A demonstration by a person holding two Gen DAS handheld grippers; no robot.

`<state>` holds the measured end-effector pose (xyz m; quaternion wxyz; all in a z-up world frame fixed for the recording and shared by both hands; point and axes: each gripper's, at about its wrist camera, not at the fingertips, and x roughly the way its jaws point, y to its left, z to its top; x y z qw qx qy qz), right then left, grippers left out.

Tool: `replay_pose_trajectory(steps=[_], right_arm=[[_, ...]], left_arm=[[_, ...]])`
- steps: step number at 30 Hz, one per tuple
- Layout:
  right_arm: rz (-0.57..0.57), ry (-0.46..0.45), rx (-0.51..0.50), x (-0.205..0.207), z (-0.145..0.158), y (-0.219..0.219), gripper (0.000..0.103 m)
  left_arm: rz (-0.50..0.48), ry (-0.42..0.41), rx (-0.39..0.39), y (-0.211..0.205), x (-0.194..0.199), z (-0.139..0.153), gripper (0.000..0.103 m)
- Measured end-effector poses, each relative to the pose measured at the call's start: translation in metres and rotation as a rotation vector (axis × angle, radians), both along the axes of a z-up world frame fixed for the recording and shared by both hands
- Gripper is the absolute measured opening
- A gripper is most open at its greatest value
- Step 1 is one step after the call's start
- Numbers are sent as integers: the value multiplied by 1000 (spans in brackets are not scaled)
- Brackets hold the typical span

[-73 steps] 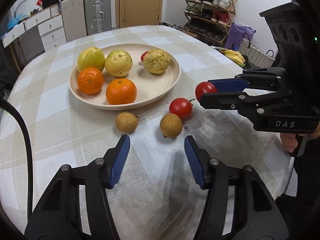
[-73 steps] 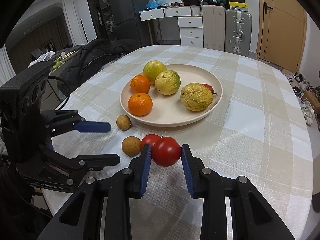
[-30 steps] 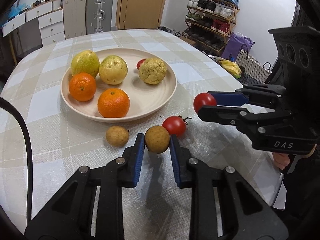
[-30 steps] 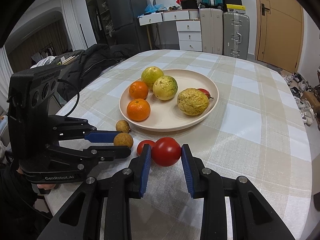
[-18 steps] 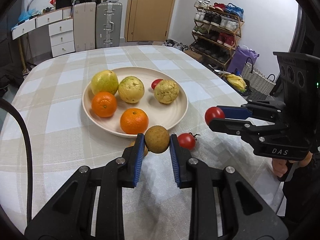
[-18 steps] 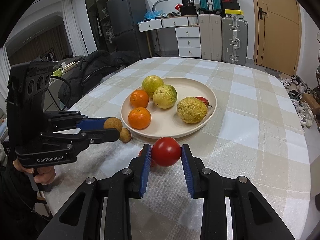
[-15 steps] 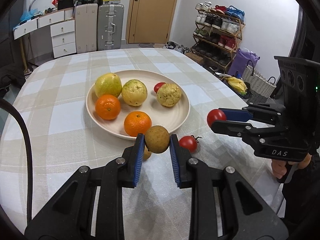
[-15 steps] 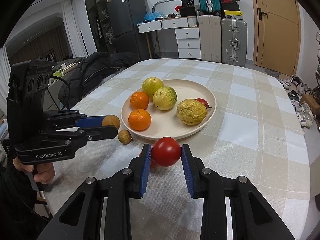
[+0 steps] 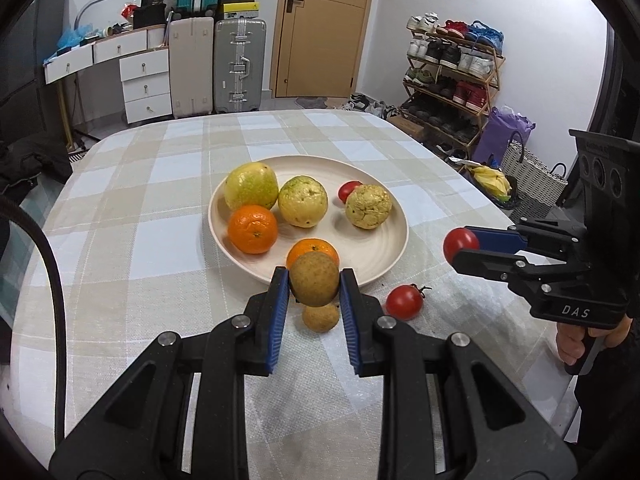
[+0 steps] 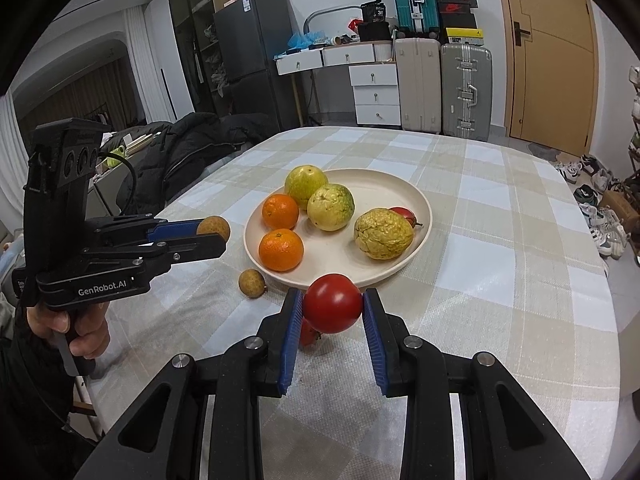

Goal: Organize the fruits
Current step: 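Carry the tomato with the right gripper while the left gripper carries the brown fruit over the plate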

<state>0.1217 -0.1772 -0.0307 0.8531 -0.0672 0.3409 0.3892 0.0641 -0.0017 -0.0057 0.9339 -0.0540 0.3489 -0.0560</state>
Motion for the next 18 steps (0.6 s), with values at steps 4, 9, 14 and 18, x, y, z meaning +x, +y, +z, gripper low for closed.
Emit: replay_pose_trajectory(steps=[4, 9, 14, 18], right_arm=[[-7, -6, 11, 1, 1, -1, 31], [-19, -7, 20, 2, 2, -2, 31], [-28, -5, 12, 5, 0, 2, 31], [-36, -10, 5, 7, -2, 6, 31]], left_arm=[[19, -4, 8, 4, 1, 0, 23], [44, 0, 9, 13, 6, -5, 23], [56, 8, 13, 21, 15, -8, 23], [73, 19, 2, 30, 24, -13, 23]])
